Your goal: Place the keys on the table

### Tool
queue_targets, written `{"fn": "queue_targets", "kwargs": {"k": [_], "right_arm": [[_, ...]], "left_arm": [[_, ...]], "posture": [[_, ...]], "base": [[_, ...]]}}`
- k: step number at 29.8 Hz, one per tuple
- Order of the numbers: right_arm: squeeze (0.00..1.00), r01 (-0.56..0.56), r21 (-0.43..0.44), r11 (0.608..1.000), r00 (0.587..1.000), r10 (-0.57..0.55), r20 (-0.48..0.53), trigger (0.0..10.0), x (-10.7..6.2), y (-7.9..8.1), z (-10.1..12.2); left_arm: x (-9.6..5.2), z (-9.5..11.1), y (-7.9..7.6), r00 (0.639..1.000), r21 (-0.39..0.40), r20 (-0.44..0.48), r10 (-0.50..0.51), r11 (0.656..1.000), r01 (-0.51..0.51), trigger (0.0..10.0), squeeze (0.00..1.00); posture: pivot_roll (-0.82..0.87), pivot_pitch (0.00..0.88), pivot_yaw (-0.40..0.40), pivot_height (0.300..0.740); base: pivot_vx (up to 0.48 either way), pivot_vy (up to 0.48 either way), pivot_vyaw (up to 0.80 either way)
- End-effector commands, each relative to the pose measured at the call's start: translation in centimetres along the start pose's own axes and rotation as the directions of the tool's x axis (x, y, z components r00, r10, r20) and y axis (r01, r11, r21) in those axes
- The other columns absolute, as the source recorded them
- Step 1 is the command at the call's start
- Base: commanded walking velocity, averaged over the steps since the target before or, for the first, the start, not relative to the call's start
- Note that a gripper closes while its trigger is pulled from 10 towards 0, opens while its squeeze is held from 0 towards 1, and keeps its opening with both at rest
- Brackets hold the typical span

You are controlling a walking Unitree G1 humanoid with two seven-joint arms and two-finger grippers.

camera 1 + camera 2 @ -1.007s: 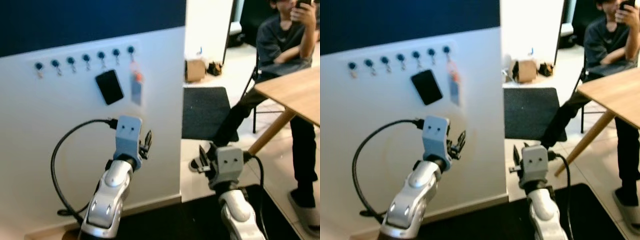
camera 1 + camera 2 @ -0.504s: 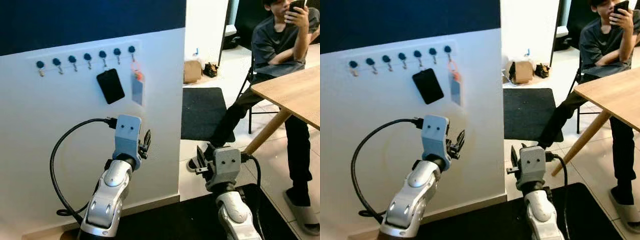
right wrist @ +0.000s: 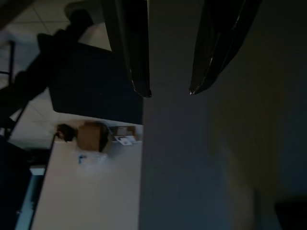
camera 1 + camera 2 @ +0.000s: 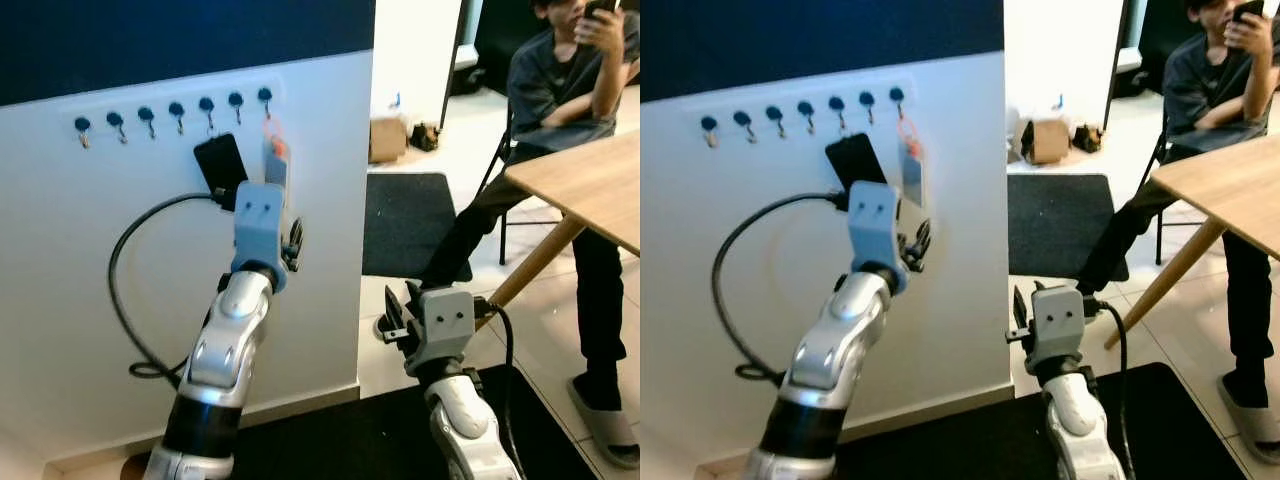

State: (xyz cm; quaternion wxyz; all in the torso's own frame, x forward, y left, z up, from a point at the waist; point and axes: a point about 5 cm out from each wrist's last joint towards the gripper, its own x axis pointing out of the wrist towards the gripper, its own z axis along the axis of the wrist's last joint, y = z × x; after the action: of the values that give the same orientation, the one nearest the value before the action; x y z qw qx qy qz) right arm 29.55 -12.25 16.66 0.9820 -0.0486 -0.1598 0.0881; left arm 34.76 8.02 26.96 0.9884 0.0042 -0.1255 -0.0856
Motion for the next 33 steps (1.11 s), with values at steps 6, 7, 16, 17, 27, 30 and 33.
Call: {"fn": "queue_targets", "kwargs": {"k": [6, 7, 16, 17, 27, 30, 33], "right_arm": [[0.0, -0.018, 0.024, 1.0, 0.999, 0.017, 0.038, 10.0, 0.7, 0.6, 1.3], [0.0, -0.014, 0.024, 1.0, 0.999, 0.013, 0.048, 10.0, 0.8, 0.5, 1.6], [0.0, -0.003, 0.023, 1.0, 0.999, 0.002, 0.046, 10.0, 0.4, 0.2, 1.8], [0.0, -0.007, 0.024, 1.0, 0.999, 0.006, 0.044, 10.0, 0.3, 0.3, 1.8], [0.0, -0.001, 0.025, 1.0, 0.999, 0.0, 0.036, 10.0, 0.1, 0.2, 1.9], [0.0, 0.003, 0.024, 1.0, 1.0, -0.004, 0.031, 10.0, 0.0, 0.1, 1.9], [0.0, 0.002, 0.024, 1.0, 1.0, -0.003, 0.029, 10.0, 0.0, 0.2, 1.9]], "left_arm": [[3.2, 3.1, 3.0, 0.993, 0.039, 0.085, 0.087, 0.995, -0.09, 10.0, 0.0], [3.8, 4.2, 5.1, 0.985, 0.073, 0.109, 0.134, 0.987, -0.142, 10.0, 0.0], [4.5, 7.3, 11.5, 0.956, 0.184, 0.17, 0.239, 0.945, -0.269, 10.0, 0.0], [4.7, 7.7, 11.9, 0.951, 0.186, 0.182, 0.248, 0.941, -0.281, 10.0, 0.0], [5.3, 9.3, 13.1, 0.959, 0.187, 0.197, 0.203, 0.953, -0.24, 10.0, 0.0], [5.5, 9.4, 12.9, 0.963, 0.173, 0.202, 0.18, 0.961, -0.216, 10.0, 0.0], [5.6, 9.6, 12.5, 0.966, 0.156, 0.206, 0.156, 0.969, -0.19, 10.0, 0.0]], "posture": [[0.03, 0.215, 0.126, 0.74], [0.02, 0.218, 0.131, 0.74], [0.03, 0.236, 0.128, 0.74], [0.03, 0.237, 0.129, 0.74], [0.02, 0.243, 0.137, 0.74], [0.02, 0.245, 0.137, 0.74], [0.02, 0.247, 0.138, 0.74]], "base": [[0.0, 0.0, 0.0], [0.0, 0.0, 0.0], [0.0, 0.0, 0.0], [0.0, 0.0, 0.0], [0.0, 0.0, 0.0], [0.0, 0.0, 0.0], [0.0, 0.0, 0.0]]}}
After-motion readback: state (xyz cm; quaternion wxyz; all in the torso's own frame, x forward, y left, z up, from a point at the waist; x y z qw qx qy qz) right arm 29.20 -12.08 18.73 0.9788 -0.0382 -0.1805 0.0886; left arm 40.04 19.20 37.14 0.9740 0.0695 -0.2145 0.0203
